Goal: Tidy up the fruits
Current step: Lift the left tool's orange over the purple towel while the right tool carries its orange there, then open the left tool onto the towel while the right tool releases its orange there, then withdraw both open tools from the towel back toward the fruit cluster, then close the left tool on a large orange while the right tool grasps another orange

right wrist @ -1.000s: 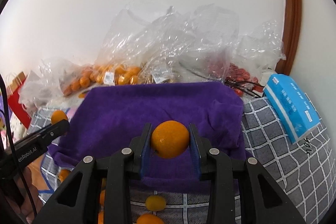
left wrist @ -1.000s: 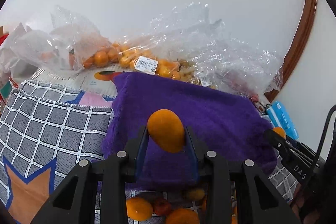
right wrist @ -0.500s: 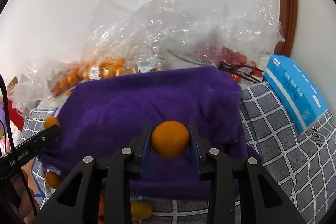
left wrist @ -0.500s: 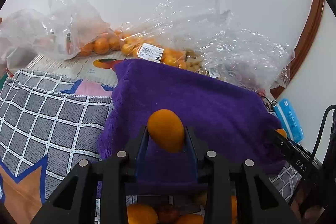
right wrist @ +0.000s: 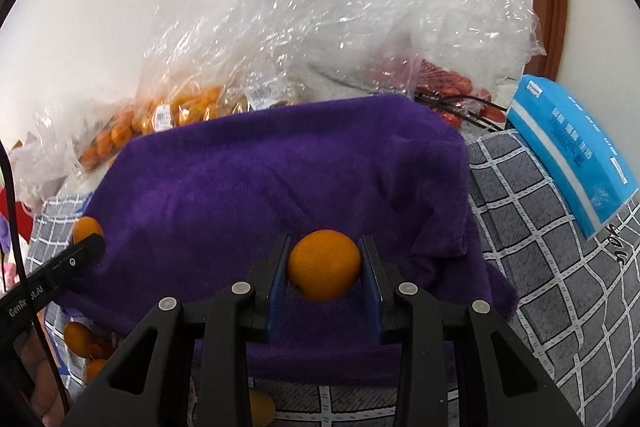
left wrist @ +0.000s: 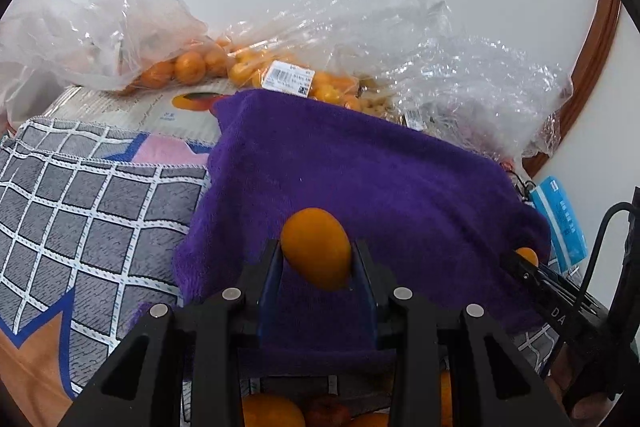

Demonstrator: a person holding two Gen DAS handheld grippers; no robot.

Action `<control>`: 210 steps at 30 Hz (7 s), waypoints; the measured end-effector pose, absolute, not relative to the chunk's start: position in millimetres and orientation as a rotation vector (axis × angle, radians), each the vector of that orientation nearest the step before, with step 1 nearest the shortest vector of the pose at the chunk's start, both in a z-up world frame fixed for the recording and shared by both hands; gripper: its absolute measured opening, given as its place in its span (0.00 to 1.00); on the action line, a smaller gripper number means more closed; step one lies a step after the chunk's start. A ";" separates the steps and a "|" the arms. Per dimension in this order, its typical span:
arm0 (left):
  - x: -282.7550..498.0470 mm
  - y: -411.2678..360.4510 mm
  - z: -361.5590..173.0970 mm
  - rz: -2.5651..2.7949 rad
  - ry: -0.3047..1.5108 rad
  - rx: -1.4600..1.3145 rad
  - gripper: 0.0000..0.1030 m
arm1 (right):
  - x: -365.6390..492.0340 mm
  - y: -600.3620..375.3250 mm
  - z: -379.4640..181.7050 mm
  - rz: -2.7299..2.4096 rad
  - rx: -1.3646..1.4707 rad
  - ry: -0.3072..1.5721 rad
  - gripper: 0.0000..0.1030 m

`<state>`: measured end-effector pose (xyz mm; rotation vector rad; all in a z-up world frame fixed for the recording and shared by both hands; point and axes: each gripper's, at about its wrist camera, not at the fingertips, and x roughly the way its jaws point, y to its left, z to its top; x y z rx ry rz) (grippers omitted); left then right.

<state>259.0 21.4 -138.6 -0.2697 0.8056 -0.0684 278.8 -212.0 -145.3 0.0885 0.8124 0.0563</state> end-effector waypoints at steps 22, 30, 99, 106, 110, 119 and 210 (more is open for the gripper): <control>257.8 12.6 -141.2 -0.020 0.798 -0.180 0.32 | 281.8 -204.8 -155.8 0.046 0.056 0.842 0.33; 258.3 14.3 -141.4 -0.029 0.805 -0.184 0.32 | 281.9 -204.0 -158.8 0.044 0.044 0.847 0.33; 175.1 85.3 -144.2 -0.090 0.901 -0.260 0.57 | 164.0 -148.9 -144.3 0.142 0.118 0.886 0.68; 175.0 88.5 -148.0 -0.085 0.915 -0.277 0.57 | 164.7 -149.4 -142.8 0.151 0.128 0.901 0.70; 174.7 90.4 -147.4 -0.079 0.910 -0.288 0.57 | 158.4 -141.2 -141.7 0.152 0.086 0.880 0.71; 175.1 97.8 -148.9 -0.059 0.914 -0.324 0.57 | 151.3 -122.6 -140.3 0.170 0.013 0.855 0.77; 143.4 48.7 -145.7 -0.051 0.877 -0.119 0.62 | 159.8 -183.4 -164.3 0.072 0.031 0.885 0.53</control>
